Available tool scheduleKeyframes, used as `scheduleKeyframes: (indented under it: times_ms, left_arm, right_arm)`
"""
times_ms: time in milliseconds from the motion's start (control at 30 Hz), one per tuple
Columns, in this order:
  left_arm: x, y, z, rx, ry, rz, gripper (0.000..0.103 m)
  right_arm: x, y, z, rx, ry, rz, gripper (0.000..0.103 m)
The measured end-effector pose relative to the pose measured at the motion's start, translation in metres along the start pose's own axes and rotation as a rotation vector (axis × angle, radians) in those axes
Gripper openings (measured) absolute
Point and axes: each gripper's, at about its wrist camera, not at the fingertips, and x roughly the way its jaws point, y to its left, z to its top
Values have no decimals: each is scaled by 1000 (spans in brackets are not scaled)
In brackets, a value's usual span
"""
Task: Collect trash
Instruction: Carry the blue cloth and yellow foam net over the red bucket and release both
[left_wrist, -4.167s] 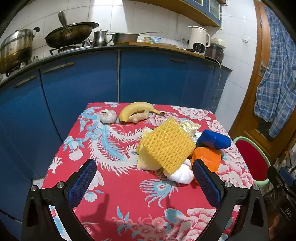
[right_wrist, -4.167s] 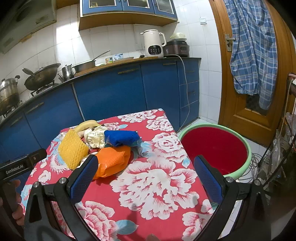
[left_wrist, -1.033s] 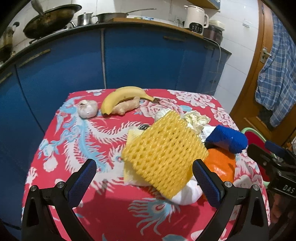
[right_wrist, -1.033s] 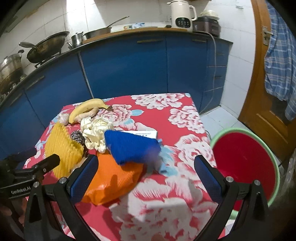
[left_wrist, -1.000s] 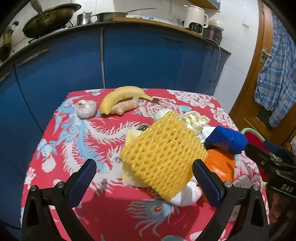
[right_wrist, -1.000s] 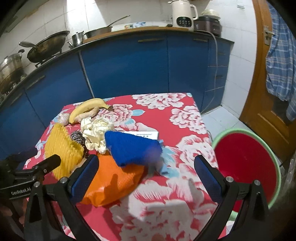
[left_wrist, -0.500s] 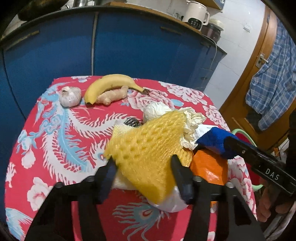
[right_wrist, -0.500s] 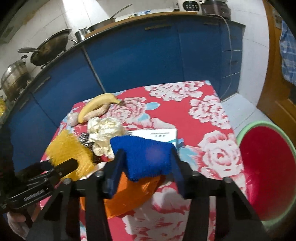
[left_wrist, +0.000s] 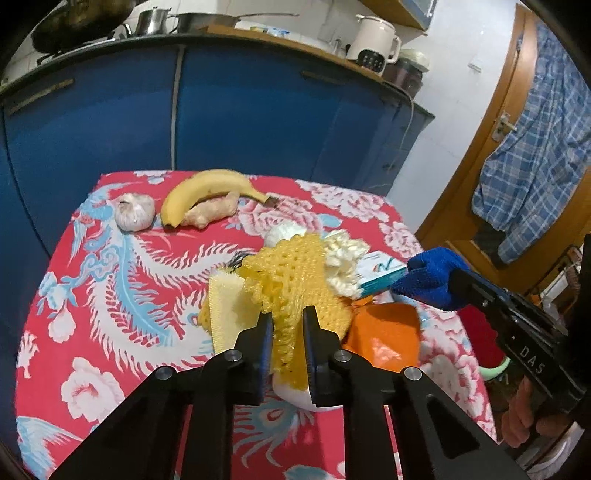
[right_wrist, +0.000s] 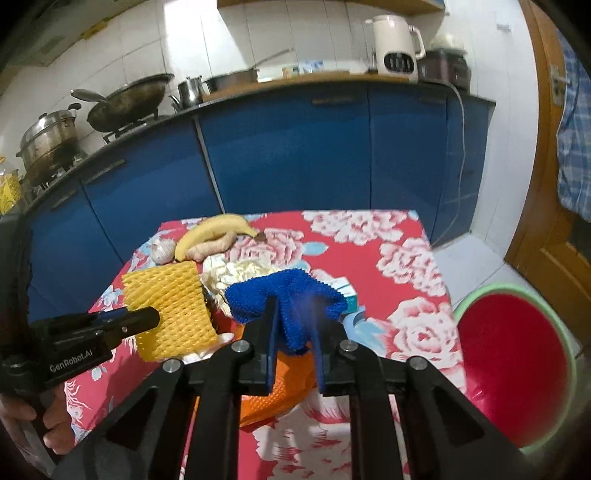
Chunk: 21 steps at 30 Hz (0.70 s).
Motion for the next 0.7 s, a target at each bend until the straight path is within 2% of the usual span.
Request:
scheduleKeyframes:
  times_ms: [233,433,700]
  left_arm:
    - [-19,-16,5,26,-37,-38,15]
    - [-23,-38,8,63,-48,-72,14]
    - [-12,-80,8,124,-23,-136,12]
  right_arm:
    - [-26,-8,-3,-13,-52,-62,18]
    - [-44,-37,-11,38,-61,-129,18]
    - [-64,-84,-29,126,-58,-232,18]
